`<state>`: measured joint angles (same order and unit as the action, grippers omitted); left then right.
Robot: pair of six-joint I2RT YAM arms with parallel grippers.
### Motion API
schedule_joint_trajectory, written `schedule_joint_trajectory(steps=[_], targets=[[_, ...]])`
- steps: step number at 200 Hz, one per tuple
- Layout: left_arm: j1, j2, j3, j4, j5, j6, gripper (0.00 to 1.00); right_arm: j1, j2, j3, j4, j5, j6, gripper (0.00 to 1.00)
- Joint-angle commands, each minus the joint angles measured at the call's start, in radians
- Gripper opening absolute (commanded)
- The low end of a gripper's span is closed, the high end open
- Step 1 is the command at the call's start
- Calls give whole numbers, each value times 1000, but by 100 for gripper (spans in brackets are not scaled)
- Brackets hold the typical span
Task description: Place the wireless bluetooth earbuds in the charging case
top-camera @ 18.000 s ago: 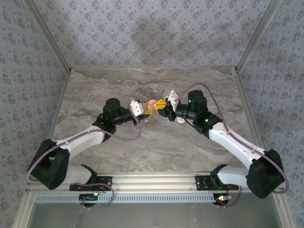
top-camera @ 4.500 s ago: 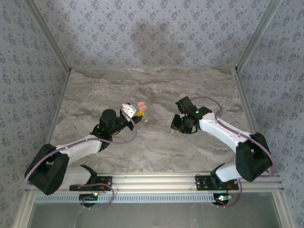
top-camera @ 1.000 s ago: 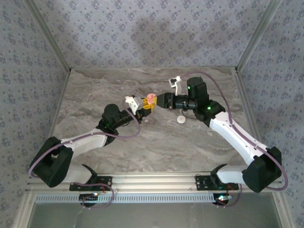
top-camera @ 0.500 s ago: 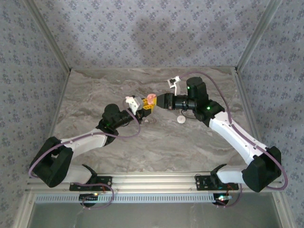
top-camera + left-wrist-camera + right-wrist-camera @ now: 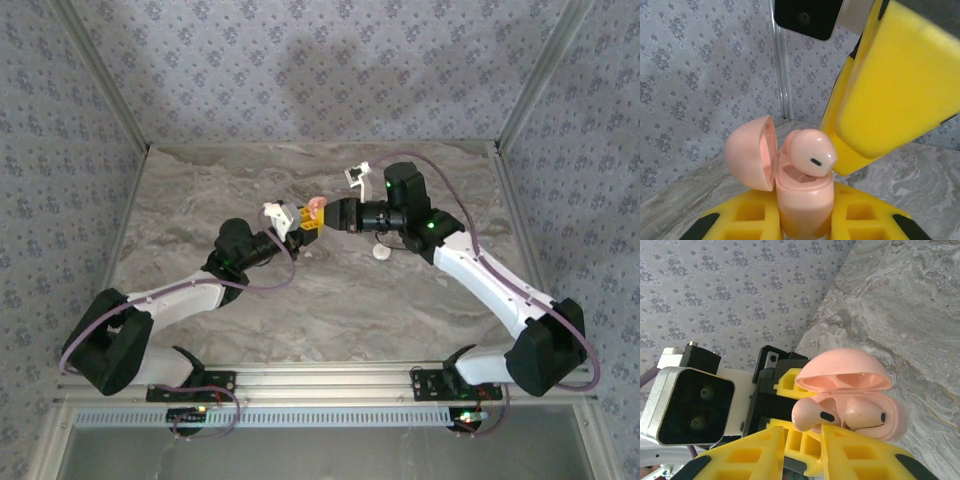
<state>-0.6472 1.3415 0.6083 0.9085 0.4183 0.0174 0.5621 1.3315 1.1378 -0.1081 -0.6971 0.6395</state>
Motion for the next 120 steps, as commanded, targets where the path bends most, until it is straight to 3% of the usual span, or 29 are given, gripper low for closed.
schedule_joint_trajectory(steps=[1,120], targets=[[-5,-33,31,14,26,22,10,10,4,45,3,-19,-2,30],[-5,-37,47,-24,74,29,10,-10,-74,115,-150,24,-143,34]])
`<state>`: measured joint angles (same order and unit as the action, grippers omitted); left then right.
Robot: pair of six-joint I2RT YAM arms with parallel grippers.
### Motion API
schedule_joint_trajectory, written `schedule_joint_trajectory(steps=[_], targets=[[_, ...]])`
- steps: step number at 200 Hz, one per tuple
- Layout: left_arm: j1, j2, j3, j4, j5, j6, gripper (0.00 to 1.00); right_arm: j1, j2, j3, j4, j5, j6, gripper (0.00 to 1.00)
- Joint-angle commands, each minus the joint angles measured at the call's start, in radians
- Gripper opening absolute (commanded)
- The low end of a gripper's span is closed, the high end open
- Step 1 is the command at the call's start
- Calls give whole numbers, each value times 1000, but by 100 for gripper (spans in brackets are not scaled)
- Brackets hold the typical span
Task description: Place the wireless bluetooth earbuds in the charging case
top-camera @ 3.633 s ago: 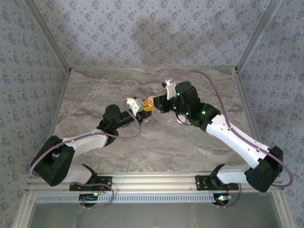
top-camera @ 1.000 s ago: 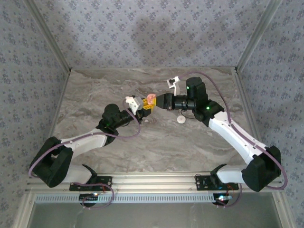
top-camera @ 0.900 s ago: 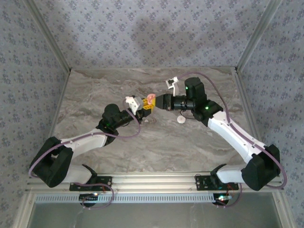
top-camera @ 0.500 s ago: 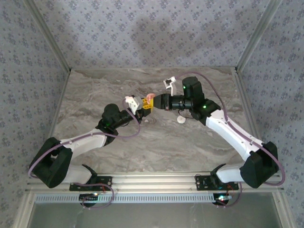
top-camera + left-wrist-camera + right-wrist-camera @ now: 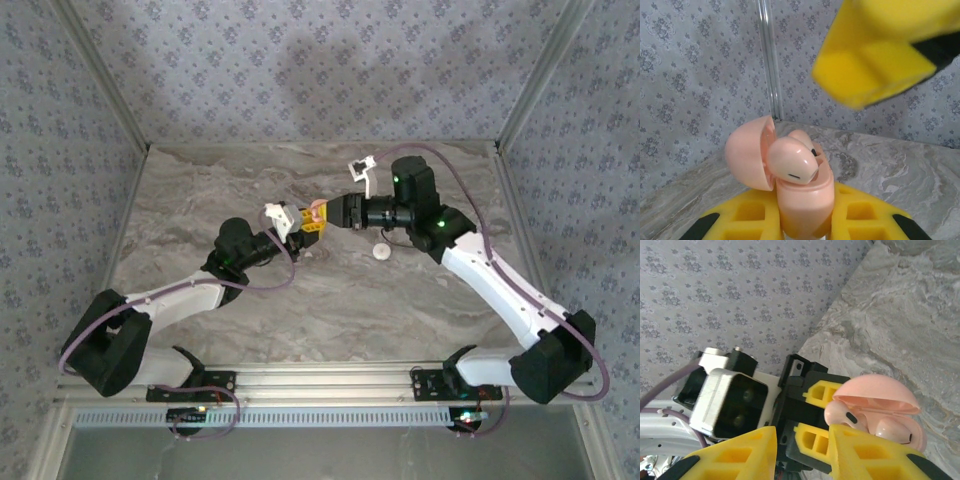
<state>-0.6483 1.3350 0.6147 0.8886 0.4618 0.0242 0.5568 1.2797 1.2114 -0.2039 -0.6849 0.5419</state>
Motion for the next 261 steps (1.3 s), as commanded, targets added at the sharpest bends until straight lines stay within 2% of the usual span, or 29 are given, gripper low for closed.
schedule_joint_trajectory(steps=[1,33,55,61,76,90,105,196,261], targets=[[-4,-32,39,-4,31,22,10,-4,-21,42,-56,13,-46,34],[-5,-49,46,-76,31,72,10,8,-8,97,-137,50,-90,33],[-5,-66,53,-166,16,147,10,28,-3,154,-263,197,-115,32],[-4,-70,55,-187,12,166,10,33,-2,166,-294,233,-128,36],[-5,-81,56,-219,0,199,10,51,6,198,-372,347,-136,51],[-5,-88,50,-217,-2,202,10,63,13,214,-417,440,-122,58],[-5,-86,46,-200,4,189,10,68,26,225,-440,474,-113,65],[-4,-77,40,-158,10,154,10,116,125,280,-441,450,-123,82],[-4,-79,39,-154,9,148,9,118,159,297,-429,429,-114,83]])
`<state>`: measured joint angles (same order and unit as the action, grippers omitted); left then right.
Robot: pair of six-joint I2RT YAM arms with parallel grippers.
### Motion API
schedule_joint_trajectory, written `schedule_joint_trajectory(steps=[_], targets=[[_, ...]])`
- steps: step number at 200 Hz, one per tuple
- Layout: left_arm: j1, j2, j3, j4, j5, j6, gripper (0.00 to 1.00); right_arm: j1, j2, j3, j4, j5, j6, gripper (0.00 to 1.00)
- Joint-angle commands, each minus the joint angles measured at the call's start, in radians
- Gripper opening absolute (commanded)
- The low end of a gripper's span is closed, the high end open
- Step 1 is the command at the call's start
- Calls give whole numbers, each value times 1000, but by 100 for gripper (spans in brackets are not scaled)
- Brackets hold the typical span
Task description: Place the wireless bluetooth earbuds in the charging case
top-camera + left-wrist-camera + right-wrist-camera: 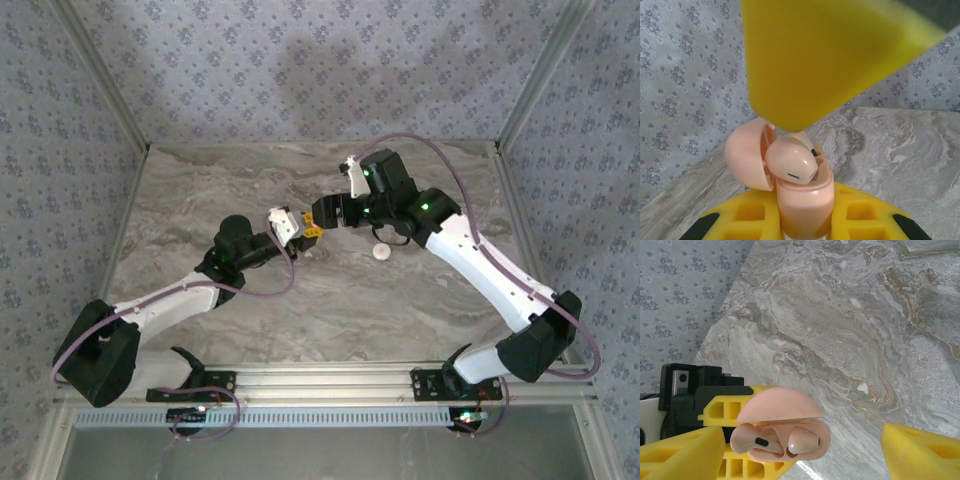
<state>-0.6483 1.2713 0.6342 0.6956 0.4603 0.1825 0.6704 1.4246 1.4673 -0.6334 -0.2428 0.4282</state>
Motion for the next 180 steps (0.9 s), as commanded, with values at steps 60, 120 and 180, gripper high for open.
schedule_joint_trajectory(steps=[60,120,180], targets=[[-4,-20,18,39,9,-11,10,8,29,45,4,-41,-2,84],[-4,-25,19,41,9,-12,10,10,33,44,-30,-37,-4,84],[-4,-29,21,41,8,-13,9,2,19,31,-49,-27,-3,83]])
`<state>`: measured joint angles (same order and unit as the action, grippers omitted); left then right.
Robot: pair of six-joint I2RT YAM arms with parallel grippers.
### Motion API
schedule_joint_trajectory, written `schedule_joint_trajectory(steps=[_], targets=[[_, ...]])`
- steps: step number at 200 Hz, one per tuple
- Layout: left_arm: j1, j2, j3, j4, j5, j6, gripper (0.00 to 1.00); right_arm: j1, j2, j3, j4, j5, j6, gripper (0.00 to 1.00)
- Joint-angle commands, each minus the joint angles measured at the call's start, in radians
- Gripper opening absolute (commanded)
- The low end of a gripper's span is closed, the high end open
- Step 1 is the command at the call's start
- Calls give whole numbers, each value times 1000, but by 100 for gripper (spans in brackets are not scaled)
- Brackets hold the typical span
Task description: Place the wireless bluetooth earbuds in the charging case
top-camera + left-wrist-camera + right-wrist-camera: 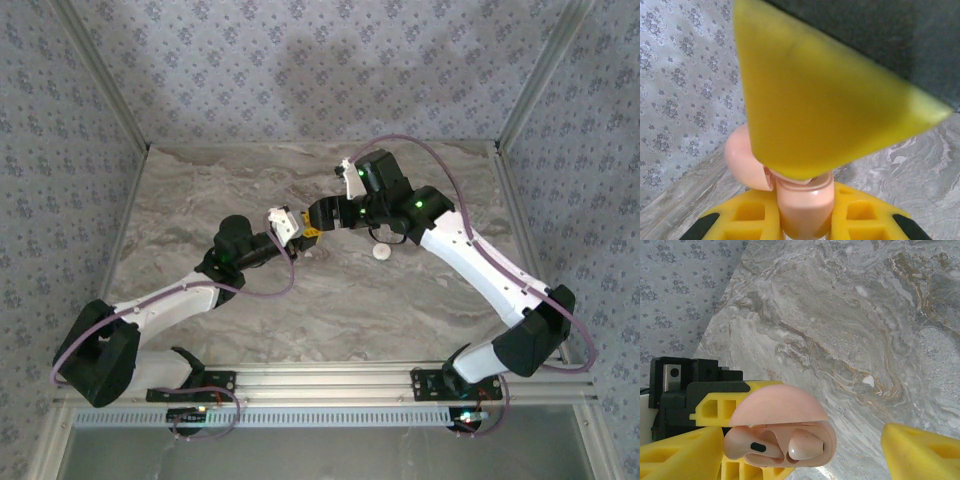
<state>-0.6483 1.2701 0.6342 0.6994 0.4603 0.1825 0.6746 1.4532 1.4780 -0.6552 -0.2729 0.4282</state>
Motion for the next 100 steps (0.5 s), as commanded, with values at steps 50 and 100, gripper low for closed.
schedule_joint_trajectory(steps=[50,100], targets=[[-5,-30,19,37,8,-12,10,-15,-25,3,-28,10,2,82],[-4,-34,21,35,6,-12,10,-27,-44,-16,-18,-6,15,82]])
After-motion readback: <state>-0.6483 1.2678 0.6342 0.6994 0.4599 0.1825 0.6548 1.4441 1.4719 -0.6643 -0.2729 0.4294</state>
